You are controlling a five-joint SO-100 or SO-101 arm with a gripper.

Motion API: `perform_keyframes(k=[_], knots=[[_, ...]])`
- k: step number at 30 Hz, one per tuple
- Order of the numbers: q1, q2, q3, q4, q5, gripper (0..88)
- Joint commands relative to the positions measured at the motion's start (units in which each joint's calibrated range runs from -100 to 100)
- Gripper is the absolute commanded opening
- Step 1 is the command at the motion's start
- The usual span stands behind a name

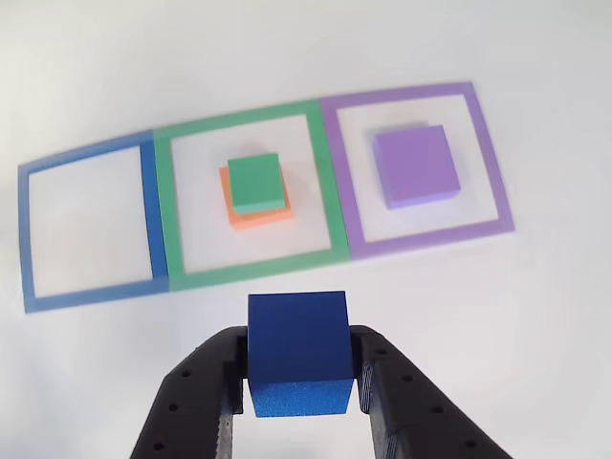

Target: Tower of hanoi

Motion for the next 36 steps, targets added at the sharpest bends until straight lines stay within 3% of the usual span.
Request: perform_keyframes(k=[1,12,23,36], knots=[[-1.71,-5.55,11.16,-8.23,0.59,1.2],[-2.78,-15.33,56.87,-51.13,0.59,1.5],[-5.75,-9.40,79.04,-88.52,0.59,1.7],[-7.50,3.02,84.49,-109.08,0.59,1.9]])
